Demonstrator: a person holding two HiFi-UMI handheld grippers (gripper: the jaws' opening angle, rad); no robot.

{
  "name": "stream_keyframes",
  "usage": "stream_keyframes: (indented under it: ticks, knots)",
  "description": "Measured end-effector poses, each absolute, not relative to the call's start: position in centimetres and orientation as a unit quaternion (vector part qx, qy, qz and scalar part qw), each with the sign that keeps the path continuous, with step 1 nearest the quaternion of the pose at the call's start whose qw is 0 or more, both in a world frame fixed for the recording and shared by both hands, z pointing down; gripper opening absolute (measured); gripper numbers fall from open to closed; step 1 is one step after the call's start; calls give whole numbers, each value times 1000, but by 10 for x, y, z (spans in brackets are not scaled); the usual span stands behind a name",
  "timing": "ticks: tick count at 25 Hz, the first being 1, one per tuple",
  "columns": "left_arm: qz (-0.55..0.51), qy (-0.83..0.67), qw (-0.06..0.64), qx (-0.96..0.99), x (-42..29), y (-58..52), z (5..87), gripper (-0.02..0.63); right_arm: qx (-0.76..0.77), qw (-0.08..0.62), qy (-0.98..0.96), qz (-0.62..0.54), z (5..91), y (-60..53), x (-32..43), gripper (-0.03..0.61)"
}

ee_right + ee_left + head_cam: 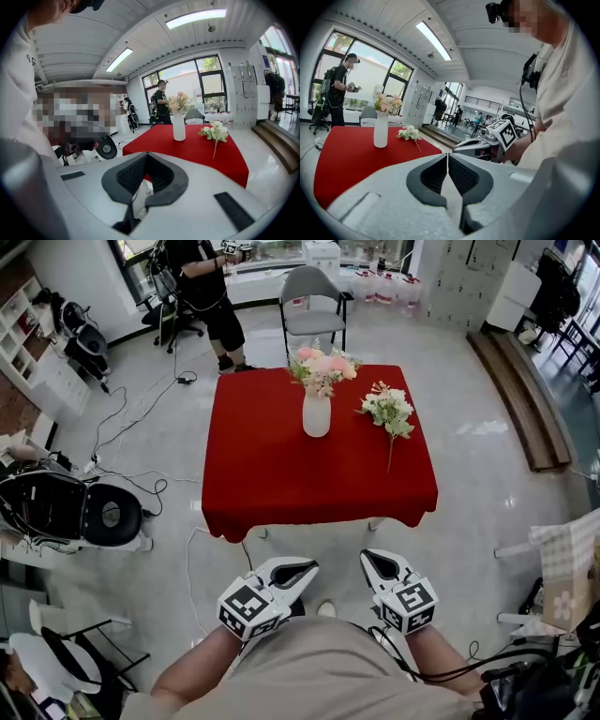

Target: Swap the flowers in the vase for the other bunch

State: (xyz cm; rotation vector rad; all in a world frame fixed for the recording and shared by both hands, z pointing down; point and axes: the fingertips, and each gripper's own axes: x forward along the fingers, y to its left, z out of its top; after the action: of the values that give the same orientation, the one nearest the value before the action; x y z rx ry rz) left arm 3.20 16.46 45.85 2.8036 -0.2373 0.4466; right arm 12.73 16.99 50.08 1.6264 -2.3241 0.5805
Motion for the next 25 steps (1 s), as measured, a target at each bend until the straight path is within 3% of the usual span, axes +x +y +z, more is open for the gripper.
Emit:
stream_keyframes:
  ticks: [25]
  knots:
    - [172,-71,138,973,46,275,470,15,549,98,-805,204,506,279,131,11]
